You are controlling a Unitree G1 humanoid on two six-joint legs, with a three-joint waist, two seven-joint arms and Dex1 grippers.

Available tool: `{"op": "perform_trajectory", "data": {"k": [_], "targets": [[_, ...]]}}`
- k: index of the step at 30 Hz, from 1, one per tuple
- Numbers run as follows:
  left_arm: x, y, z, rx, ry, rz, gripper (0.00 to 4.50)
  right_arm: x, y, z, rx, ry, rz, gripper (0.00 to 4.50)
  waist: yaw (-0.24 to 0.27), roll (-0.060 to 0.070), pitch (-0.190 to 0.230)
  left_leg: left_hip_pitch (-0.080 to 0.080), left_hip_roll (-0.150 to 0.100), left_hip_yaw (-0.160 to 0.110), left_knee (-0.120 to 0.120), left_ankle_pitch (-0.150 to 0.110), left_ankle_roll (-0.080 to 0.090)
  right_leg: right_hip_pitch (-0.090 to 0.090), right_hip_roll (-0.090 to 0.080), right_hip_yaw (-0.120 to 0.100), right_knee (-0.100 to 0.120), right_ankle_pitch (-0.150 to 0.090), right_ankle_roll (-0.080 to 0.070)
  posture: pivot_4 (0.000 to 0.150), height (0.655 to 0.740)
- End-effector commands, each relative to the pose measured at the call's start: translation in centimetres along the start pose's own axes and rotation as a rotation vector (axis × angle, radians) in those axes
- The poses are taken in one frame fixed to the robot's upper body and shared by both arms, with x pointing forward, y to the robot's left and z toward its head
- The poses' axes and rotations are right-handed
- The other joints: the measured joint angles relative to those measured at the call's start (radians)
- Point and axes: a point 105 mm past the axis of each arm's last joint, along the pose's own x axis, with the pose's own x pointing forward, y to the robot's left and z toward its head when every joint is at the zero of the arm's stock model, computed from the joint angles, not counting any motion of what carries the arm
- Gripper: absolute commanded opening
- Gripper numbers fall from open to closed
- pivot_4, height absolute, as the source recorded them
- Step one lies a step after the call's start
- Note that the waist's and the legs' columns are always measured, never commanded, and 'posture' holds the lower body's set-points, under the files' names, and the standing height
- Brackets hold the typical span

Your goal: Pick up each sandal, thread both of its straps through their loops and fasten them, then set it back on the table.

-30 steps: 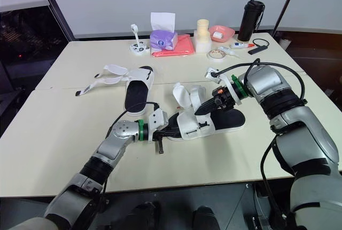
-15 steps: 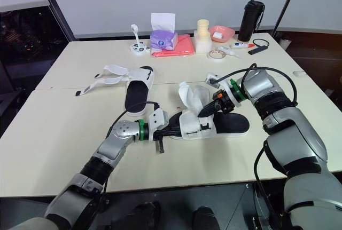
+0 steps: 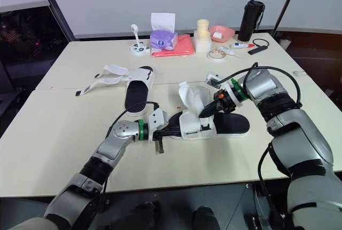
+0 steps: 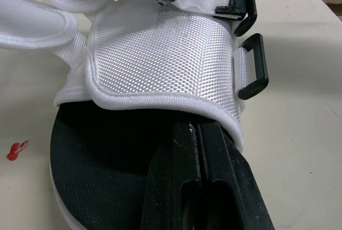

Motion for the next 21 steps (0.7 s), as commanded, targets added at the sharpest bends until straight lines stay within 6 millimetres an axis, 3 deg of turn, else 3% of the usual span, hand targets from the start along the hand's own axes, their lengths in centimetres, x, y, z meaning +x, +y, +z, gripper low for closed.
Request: {"op": "perform_trajectory", "data": {"k": [1,21], "targets": [[0.1,0.0,0.2,0.01,0.003,-0.005,0.0,-0.4,0.6,-0.2,-0.012,0.005,0.007,0.04,0.0,0.0,0.0,0.0,0.0,0.0,0.0,0.0,0.0,0.0,0.0,0.0,0.0,0.0,0.0,0.15,0.74],[0.3,-0.7,0.1,-0.029,-0.004,-0.025,0.0,0.3,1.6,-1.5,-0.124,0.008,-0.032,0.04,0.002,0.0,0.0,0.0,0.0,0.0,0.001,0.0,0.0,0.001,0.0,0.0,0.0,0.0,0.0,0.15,0.74]]}}
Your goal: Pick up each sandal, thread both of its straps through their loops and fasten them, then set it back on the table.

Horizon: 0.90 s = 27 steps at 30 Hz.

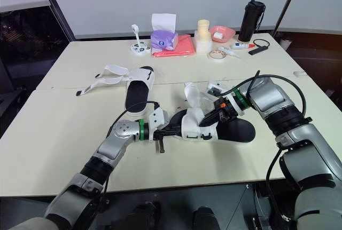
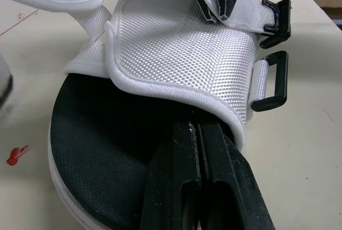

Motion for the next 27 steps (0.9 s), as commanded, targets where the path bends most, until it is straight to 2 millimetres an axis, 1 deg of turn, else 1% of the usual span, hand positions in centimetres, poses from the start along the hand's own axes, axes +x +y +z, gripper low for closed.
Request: {"op": "perform_trajectory", "data": {"k": [1,4,13,17,20,23,27], "targets": [[0.2,-0.6,0.0,-0.029,-0.004,-0.02,0.0,-0.5,-0.1,-0.1,-0.035,0.002,-0.053,0.04,0.0,0.0,0.0,0.0,0.0,0.0,0.0,0.0,0.0,0.0,0.0,0.0,0.0,0.0,0.0,0.15,0.74],[0.3,-0.6,0.2,-0.052,-0.015,-0.017,0.0,-0.9,-0.2,0.1,-0.044,-0.017,-0.079,0.04,0.001,0.0,0.0,0.0,0.0,0.0,0.0,0.0,0.0,0.0,0.0,0.0,0.0,0.0,0.0,0.15,0.74],[0.2,-0.4,0.3,-0.08,-0.019,-0.012,0.0,-1.7,-0.1,-0.6,-0.008,-0.048,-0.138,0.04,0.002,0.0,0.0,0.0,0.0,0.0,0.001,0.0,0.0,0.001,0.0,0.0,0.0,0.0,0.0,0.15,0.74],[0.2,-0.3,0.3,-0.086,-0.018,-0.009,0.0,-1.9,0.0,-0.2,0.019,-0.094,-0.156,0.04,0.002,0.0,0.0,0.0,0.0,0.0,0.001,0.0,0.0,0.001,0.0,0.0,0.0,0.0,0.0,0.15,0.74],[0.2,-0.2,0.3,-0.087,-0.018,-0.008,0.0,-1.9,0.4,0.0,0.031,-0.11,-0.151,0.04,0.002,0.0,0.0,0.0,0.0,0.0,0.001,0.0,0.0,0.001,0.0,0.0,0.0,0.0,0.0,0.15,0.74],[0.2,-0.2,0.3,-0.086,-0.018,-0.007,0.0,-1.9,1.1,0.9,0.087,-0.184,-0.1,0.04,0.001,0.0,0.0,0.0,0.0,0.0,0.001,0.0,0.0,0.001,0.0,0.0,0.0,0.0,0.0,0.15,0.74],[0.2,0.0,0.4,-0.086,-0.019,-0.005,0.0,-1.7,1.6,0.2,0.05,-0.144,-0.104,0.04,0.001,0.0,0.0,0.0,0.0,0.0,0.0,0.0,0.0,0.001,0.0,0.0,0.0,0.0,0.0,0.15,0.74]]}}
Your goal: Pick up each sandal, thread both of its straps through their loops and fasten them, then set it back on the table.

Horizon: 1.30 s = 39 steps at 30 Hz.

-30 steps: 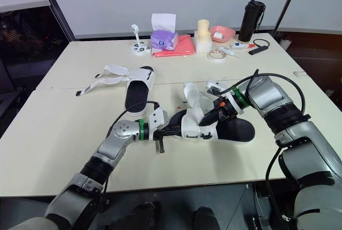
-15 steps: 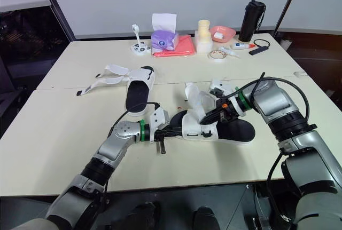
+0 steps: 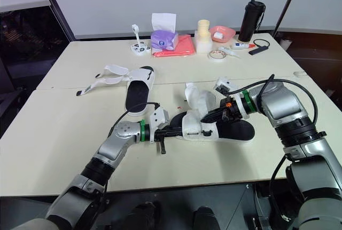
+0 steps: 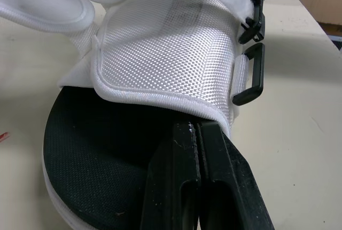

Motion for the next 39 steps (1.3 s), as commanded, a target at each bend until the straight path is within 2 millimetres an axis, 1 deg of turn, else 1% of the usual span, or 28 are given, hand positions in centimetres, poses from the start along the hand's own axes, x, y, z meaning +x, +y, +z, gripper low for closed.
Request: {"op": "perform_trajectory", "data": {"k": [1,4,6,9,14,17,20,22,24,26,28,31,34,37,39], "targets": [[0.0,0.2,0.6,0.007,-0.013,0.0,0.0,-0.5,0.8,0.1,-0.05,0.004,0.006,0.04,0.001,0.0,0.0,0.0,0.0,0.0,0.0,0.0,0.0,0.0,0.0,0.0,0.0,0.0,0.0,0.15,0.74],[-0.1,0.3,0.6,0.007,-0.013,0.002,0.0,-0.4,1.2,0.0,-0.059,0.006,0.018,0.04,0.0,0.0,0.0,0.0,0.0,0.0,0.0,0.0,0.0,0.0,0.0,0.0,0.0,0.0,0.0,0.15,0.74],[-0.1,0.3,0.6,0.007,-0.013,0.003,0.0,-0.2,1.2,-0.5,-0.074,0.027,0.011,0.04,0.0,0.0,0.0,0.0,0.0,0.0,0.0,0.0,0.0,0.0,0.0,0.0,0.0,0.0,0.0,0.15,0.74],[0.0,0.3,0.6,0.008,-0.014,0.003,0.0,0.2,1.1,-1.4,-0.09,0.06,-0.003,0.04,0.0,0.0,0.0,0.0,0.0,0.0,0.0,0.0,0.0,0.0,0.0,0.0,0.0,0.0,0.0,0.15,0.74],[0.0,0.4,0.7,0.008,-0.015,0.005,0.0,0.4,0.6,-1.9,-0.116,0.084,-0.04,0.04,-0.001,0.0,0.0,0.0,0.0,0.0,0.0,0.0,0.0,0.0,0.0,0.0,0.0,0.0,0.0,0.15,0.74],[0.0,0.4,0.7,0.008,-0.015,0.005,0.0,0.2,-0.1,-2.0,-0.139,0.083,-0.091,0.85,0.0,0.0,0.0,0.0,0.0,0.0,0.0,0.0,0.0,0.0,0.0,0.0,0.0,0.0,0.0,0.15,0.74],[0.1,0.3,0.7,0.008,-0.017,0.005,0.0,-0.5,-0.3,-1.6,-0.153,0.062,-0.127,2.42,0.0,0.0,0.0,0.0,0.0,0.0,0.001,0.0,0.0,0.0,0.0,0.0,0.0,0.0,0.0,0.15,0.74],[0.1,0.3,0.7,0.009,-0.018,0.006,0.0,-1.1,-0.3,-1.3,-0.174,0.058,-0.159,3.38,0.001,0.0,0.0,0.0,0.0,0.0,0.001,0.0,0.0,0.0,0.0,0.0,0.0,0.0,0.0,0.15,0.74],[0.1,0.2,0.7,0.008,-0.019,0.006,0.0,-2.2,-0.2,-1.0,-0.194,0.049,-0.206,4.37,0.001,0.0,0.0,0.0,0.0,0.0,0.001,0.0,0.0,0.0,0.0,0.0,0.0,0.0,0.0,0.15,0.74],[0.1,0.2,0.7,0.008,-0.018,0.005,0.0,-3.5,0.4,-0.4,-0.178,0.016,-0.237,4.44,0.002,0.0,0.0,0.0,0.0,0.0,0.001,0.0,0.0,0.0,0.0,0.0,0.0,0.0,0.0,0.15,0.74],[0.1,0.1,0.6,0.008,-0.018,0.006,0.0,-4.5,1.3,-0.5,-0.155,-0.002,-0.248,4.44,0.005,0.0,0.0,0.0,0.0,0.0,0.001,0.0,0.0,0.0,0.0,0.0,0.0,0.0,0.0,0.15,0.74],[0.2,0.2,0.6,0.008,-0.019,0.008,0.0,-5.1,2.9,-1.7,-0.098,-0.007,-0.255,4.44,0.004,0.0,0.0,-0.001,0.001,0.0,0.0,0.0,0.001,0.0,0.0,0.0,-0.001,0.0,0.0,0.15,0.74],[0.2,0.2,0.6,0.009,-0.021,0.008,0.0,-5.1,4.0,-2.5,-0.042,-0.027,-0.255,4.44,0.004,0.0,0.0,-0.001,0.001,0.0,0.001,-0.001,0.001,0.001,0.0,0.0,-0.001,0.0,0.0,0.15,0.74],[0.3,0.1,0.6,0.008,-0.024,0.007,0.0,-4.3,5.7,-3.8,0.069,-0.083,-0.212,4.44,0.006,0.0,0.0,-0.001,0.001,0.001,0.002,-0.001,0.001,0.001,0.0,0.0,-0.001,0.0,0.0,0.15,0.74],[0.4,0.1,0.6,0.008,-0.024,0.004,0.0,-3.5,6.2,-4.5,0.115,-0.102,-0.197,4.44,0.008,0.0,0.0,-0.001,0.001,0.0,0.002,-0.001,0.001,0.001,0.0,0.0,-0.002,0.0,0.0,0.15,0.74]]}}
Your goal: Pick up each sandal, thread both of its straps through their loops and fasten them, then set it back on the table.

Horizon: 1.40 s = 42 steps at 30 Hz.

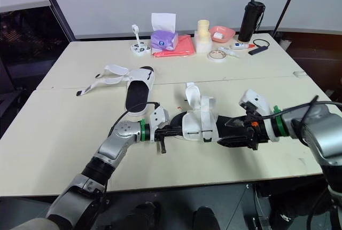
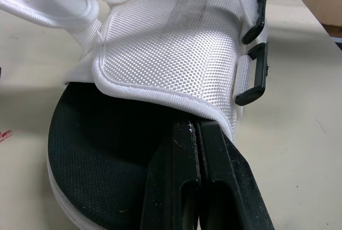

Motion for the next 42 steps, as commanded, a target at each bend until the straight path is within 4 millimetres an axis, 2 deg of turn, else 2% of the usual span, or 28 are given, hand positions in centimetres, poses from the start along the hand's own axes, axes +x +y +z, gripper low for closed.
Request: {"op": "perform_trajectory", "data": {"k": [1,9,16,24,29,32,39,42], "targets": [[0.2,-0.1,0.6,0.021,-0.022,-0.006,0.0,0.3,1.4,-0.2,0.034,-0.046,0.015,4.44,0.002,0.0,0.0,0.0,0.0,0.0,0.0,0.0,0.0,0.0,0.0,0.0,0.0,0.0,0.0,0.15,0.74],[0.5,-0.4,0.7,0.018,-0.027,-0.024,0.0,3.1,1.0,-2.6,0.132,-0.054,0.01,4.44,0.016,0.0,0.0,0.0,0.0,0.0,0.001,0.0,0.0,0.0,0.0,0.0,0.0,0.0,0.0,0.15,0.74],[0.5,-0.5,0.8,0.017,-0.028,-0.03,0.0,4.0,0.2,-1.8,0.134,-0.075,0.023,4.44,0.016,0.0,0.0,0.0,0.0,0.0,0.001,0.0,0.0,0.0,0.0,0.0,0.0,0.0,0.0,0.15,0.74],[0.3,-0.5,0.8,0.021,-0.026,-0.025,0.0,5.0,0.5,-0.1,0.126,-0.112,0.089,4.44,0.014,0.0,0.0,0.0,0.0,0.0,0.001,0.0,0.0,0.0,0.0,0.0,-0.001,0.0,0.0,0.15,0.74],[0.2,-0.5,0.8,0.023,-0.023,-0.023,0.0,5.8,0.6,0.1,0.13,-0.108,0.101,4.44,0.013,0.0,0.0,0.0,0.0,0.0,0.0,0.0,0.0,0.0,0.0,0.0,-0.001,0.0,0.0,0.15,0.74],[0.2,-0.3,0.9,0.025,-0.024,-0.018,0.0,6.2,0.2,-0.3,0.137,-0.091,0.089,3.64,0.014,0.0,0.0,0.0,0.0,0.0,0.0,0.0,0.0,0.0,0.001,0.0,-0.001,0.0,0.0,0.15,0.74],[0.4,-0.4,1.0,0.032,-0.027,-0.02,0.0,6.4,-0.1,-1.3,0.165,-0.057,0.094,0.13,0.015,0.0,0.0,0.0,0.0,0.0,0.0,0.0,0.0,0.0,0.0,0.0,-0.001,0.0,0.0,0.15,0.74],[0.4,-0.5,1.0,0.03,-0.028,-0.024,0.0,6.3,0.0,-2.1,0.166,-0.024,0.108,0.02,0.015,0.0,0.0,0.0,0.0,0.0,0.0,0.0,0.0,0.0,0.0,0.0,-0.001,0.0,0.0,0.15,0.74]]}}
